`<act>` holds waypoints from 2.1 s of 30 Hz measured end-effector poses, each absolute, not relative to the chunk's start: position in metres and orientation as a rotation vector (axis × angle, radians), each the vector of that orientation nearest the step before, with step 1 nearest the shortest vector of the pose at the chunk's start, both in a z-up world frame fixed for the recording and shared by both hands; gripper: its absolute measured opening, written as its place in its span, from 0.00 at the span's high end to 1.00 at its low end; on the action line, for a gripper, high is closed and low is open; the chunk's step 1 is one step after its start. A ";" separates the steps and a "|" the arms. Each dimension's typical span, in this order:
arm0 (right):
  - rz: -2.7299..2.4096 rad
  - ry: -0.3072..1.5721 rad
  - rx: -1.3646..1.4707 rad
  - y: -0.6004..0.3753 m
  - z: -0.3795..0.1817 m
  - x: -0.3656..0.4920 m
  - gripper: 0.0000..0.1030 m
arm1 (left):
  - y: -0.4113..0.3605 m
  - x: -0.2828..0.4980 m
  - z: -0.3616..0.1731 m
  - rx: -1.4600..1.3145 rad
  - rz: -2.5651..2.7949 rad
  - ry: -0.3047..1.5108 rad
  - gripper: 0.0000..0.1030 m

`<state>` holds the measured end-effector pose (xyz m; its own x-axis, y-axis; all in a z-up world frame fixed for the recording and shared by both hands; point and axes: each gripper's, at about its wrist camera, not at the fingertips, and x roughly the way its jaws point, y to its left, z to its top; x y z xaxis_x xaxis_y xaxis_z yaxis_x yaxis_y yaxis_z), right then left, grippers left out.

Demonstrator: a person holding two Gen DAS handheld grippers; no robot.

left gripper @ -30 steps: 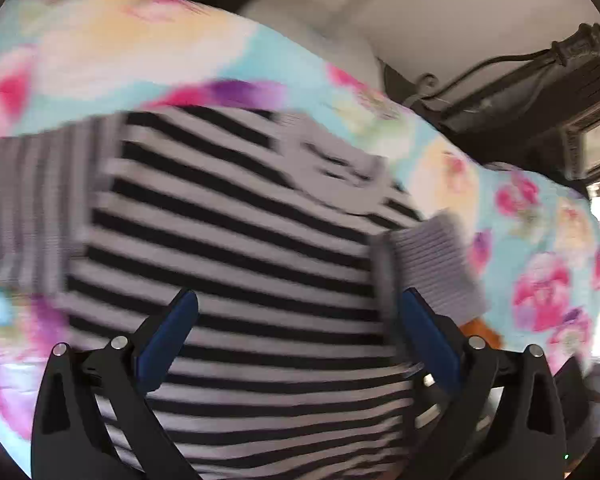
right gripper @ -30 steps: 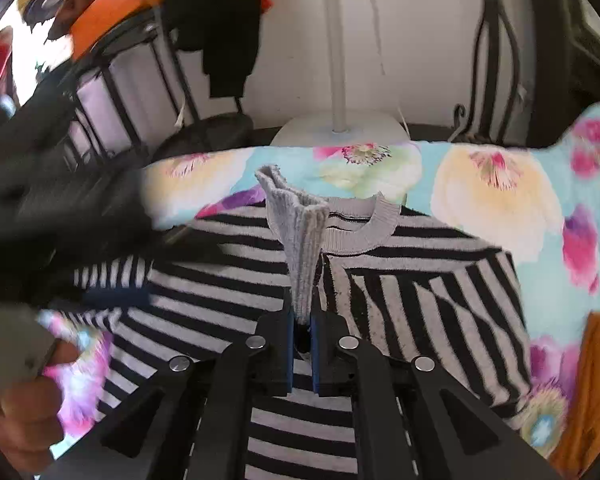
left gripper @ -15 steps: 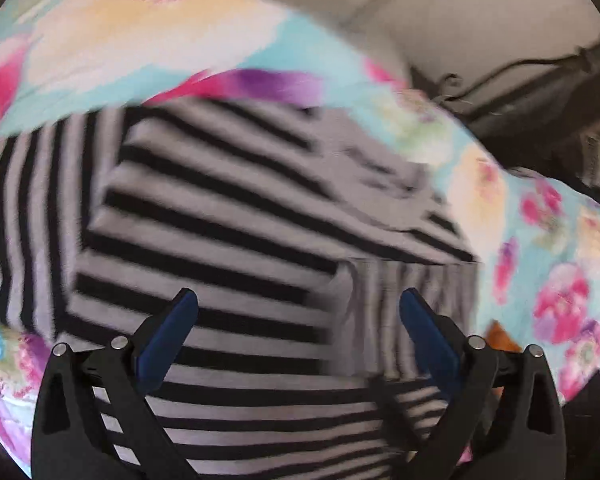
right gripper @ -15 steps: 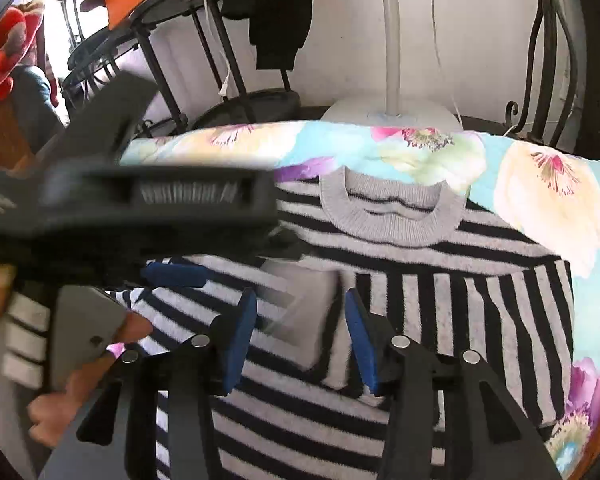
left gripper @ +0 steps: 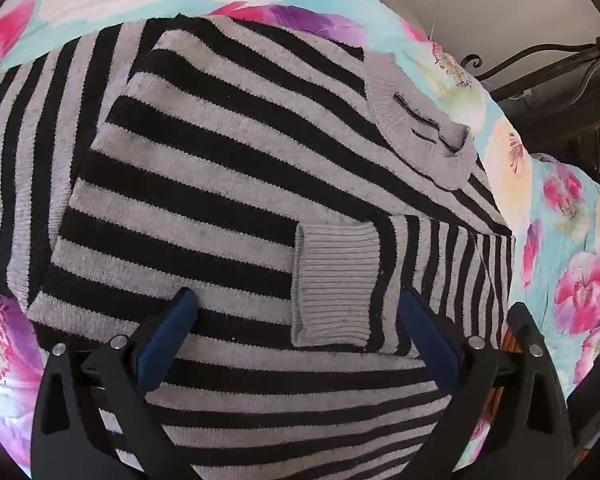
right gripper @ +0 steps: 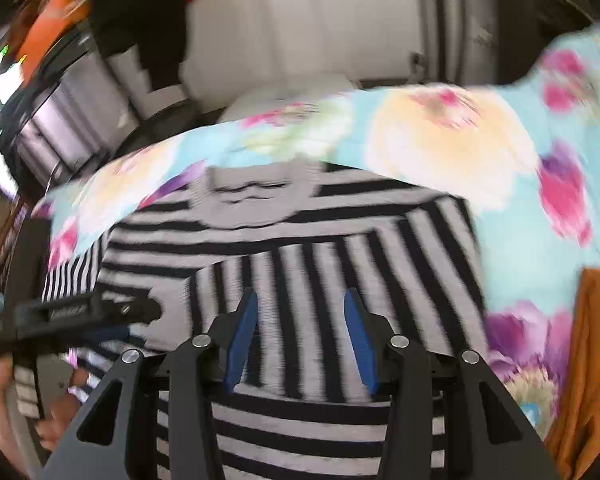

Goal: Fold small clothes

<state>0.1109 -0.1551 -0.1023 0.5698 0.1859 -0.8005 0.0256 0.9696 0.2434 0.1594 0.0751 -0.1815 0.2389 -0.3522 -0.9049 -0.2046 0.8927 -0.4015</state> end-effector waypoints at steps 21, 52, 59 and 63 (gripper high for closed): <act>0.038 1.005 0.412 -0.187 -0.116 0.118 0.56 | 0.064 0.156 -0.190 -0.540 -0.247 1.273 0.73; -0.057 1.098 0.509 -0.247 -0.156 0.163 0.91 | 0.033 0.163 -0.184 -0.253 -0.209 1.212 0.66; -0.078 1.102 0.589 -0.258 -0.155 0.160 0.95 | 0.036 0.166 -0.177 -0.279 -0.197 1.204 0.65; -0.031 1.108 0.546 -0.250 -0.133 0.144 0.95 | 0.035 0.159 -0.159 -0.282 -0.227 1.172 0.58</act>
